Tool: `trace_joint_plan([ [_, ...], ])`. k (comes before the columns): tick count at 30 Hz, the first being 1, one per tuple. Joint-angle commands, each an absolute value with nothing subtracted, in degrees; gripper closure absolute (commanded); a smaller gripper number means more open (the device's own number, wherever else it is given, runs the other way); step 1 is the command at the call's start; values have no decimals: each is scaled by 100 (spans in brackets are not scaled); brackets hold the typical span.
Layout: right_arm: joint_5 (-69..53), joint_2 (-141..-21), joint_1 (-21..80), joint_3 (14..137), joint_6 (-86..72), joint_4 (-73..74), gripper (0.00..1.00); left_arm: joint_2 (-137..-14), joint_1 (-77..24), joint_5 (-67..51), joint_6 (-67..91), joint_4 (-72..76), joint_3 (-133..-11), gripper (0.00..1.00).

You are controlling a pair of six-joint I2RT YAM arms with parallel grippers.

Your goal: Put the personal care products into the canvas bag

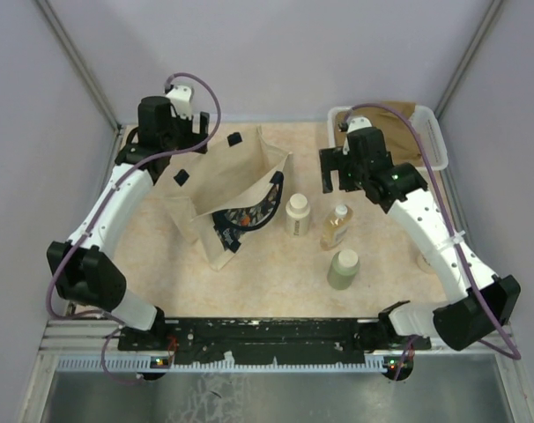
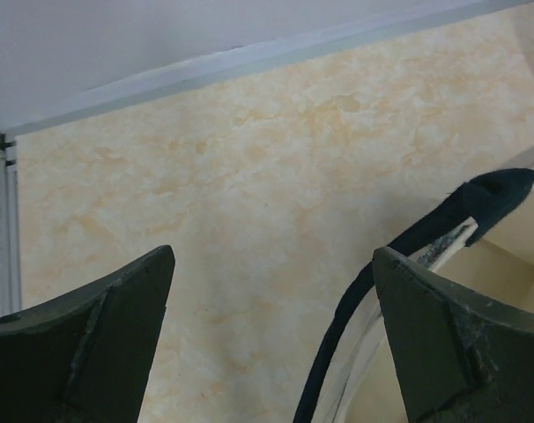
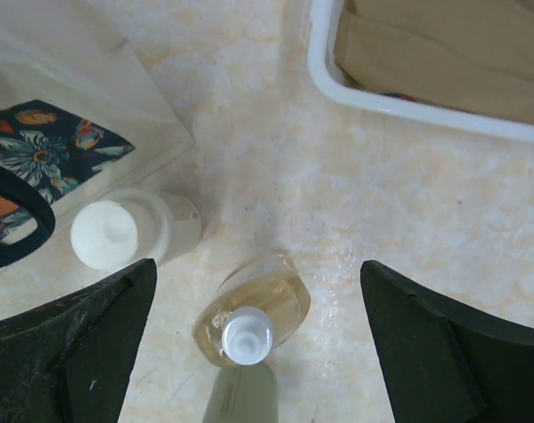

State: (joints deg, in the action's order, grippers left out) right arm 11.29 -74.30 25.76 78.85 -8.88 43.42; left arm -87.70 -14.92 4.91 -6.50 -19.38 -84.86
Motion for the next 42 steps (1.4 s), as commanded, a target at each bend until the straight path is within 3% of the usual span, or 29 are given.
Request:
trace_joint_plan([
  [1, 1105, -7103, 2619, 7700, -1096, 4534, 1, -8903, -1518, -450, -659, -2123, -8632, 1],
  [22, 1408, -6879, 2622, 6986, -1029, 4446, 1, -7981, -1546, -1235, -369, -2013, -7814, 1],
  [32, 1395, -6927, 2620, 6970, -1024, 4423, 1, -8385, -1582, -1477, -384, -1884, -7425, 1],
  [34, 1422, -6903, 2619, 6970, -1013, 4461, 1, -8503, -1580, -1524, -386, -1860, -7421, 13],
  [37, 1434, -6856, 2619, 6965, -1011, 4527, 1, -8601, -1582, -1570, -329, -1925, -7474, 66],
  [39, 1409, -6818, 2619, 6928, -1023, 4566, 1, -8553, -1582, -1477, -237, -1933, -7480, 93],
  [40, 1359, -6794, 2619, 6895, -1032, 4572, 1, -8498, -1590, -1359, -163, -1934, -7472, 100],
  [42, 1233, -6777, 2619, 6794, -1058, 4535, 1, -8361, -1590, -1118, -28, -1980, -7473, 100],
])
